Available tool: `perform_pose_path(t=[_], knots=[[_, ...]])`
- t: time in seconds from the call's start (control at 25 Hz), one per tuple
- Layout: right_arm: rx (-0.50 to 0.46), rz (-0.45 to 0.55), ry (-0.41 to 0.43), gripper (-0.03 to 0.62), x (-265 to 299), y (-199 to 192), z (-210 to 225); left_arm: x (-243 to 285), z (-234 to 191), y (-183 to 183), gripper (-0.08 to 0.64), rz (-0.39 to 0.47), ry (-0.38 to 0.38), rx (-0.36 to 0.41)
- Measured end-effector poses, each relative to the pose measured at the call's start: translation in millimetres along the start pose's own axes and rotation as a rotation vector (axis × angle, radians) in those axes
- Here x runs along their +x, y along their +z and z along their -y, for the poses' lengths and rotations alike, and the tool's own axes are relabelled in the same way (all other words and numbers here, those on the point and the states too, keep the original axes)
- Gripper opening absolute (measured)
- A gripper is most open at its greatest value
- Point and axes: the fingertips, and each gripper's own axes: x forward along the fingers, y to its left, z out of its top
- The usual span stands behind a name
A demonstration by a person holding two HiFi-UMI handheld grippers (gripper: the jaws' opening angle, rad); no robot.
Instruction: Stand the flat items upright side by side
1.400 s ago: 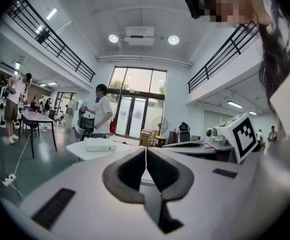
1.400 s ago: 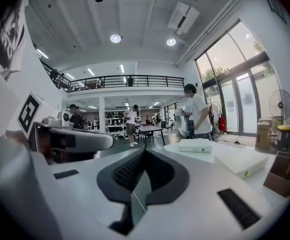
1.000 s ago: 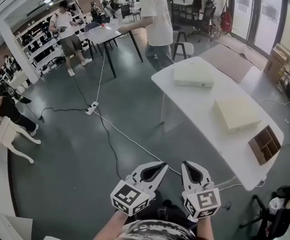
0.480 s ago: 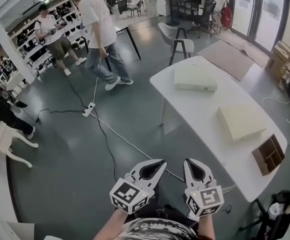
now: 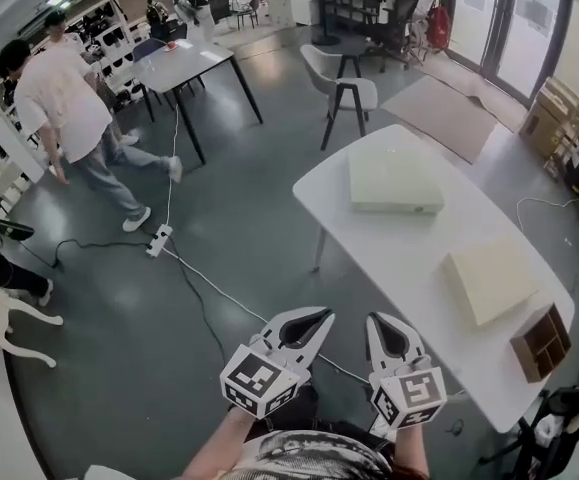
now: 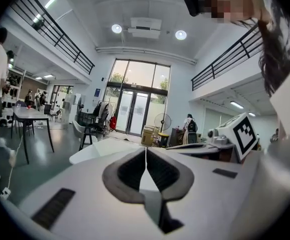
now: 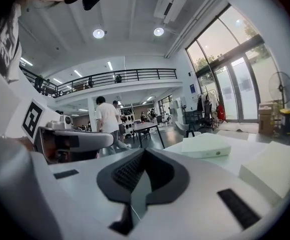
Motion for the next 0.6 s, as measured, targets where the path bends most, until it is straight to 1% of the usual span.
perform_pose_path(t=[0.16, 0.28, 0.44, 0.6], knots=[[0.007, -0.006, -0.040, -0.002, 48, 11, 10, 17, -53, 11, 0.014, -0.005, -0.017, 0.005], [0.014, -0.005, -0.075, -0.002, 72, 16, 19, 27, -80, 17, 0.014, -0.005, -0.041, 0.009], [0.023, -0.016, -0.121, -0.002, 91, 19, 30, 38, -104, 16, 0.014, -0.020, -0.056, 0.005], [0.039, -0.031, -0.162, -0.002, 97, 17, 44, 46, -111, 10, 0.014, -0.041, -0.084, -0.012]])
